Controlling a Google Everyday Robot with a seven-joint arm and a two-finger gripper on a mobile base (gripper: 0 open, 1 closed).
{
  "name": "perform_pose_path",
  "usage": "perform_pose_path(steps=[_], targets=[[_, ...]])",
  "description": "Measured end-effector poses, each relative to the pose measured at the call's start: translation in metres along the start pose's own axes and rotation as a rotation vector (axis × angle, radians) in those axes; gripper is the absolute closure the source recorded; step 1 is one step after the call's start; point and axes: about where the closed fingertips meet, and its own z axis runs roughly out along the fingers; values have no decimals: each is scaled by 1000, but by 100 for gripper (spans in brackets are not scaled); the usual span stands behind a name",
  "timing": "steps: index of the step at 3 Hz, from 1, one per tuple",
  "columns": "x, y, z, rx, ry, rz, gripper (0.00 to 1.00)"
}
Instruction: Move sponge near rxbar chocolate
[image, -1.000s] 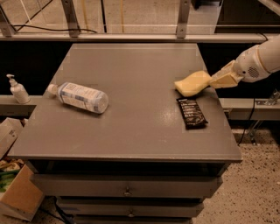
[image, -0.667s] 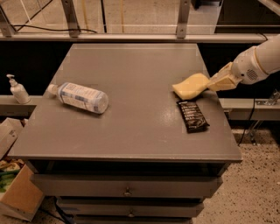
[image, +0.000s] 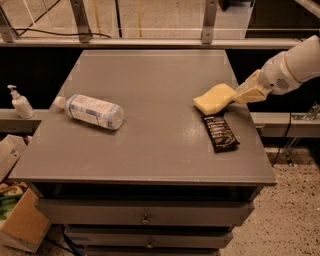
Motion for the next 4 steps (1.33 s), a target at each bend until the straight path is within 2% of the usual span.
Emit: perform_pose_path(steps=[1, 2, 3, 4], targets=[[0, 0, -3, 7, 10, -10, 11], [0, 0, -7, 9, 16, -16, 0], [6, -5, -16, 24, 10, -4, 0], [19, -16, -36, 61, -16, 26, 0]])
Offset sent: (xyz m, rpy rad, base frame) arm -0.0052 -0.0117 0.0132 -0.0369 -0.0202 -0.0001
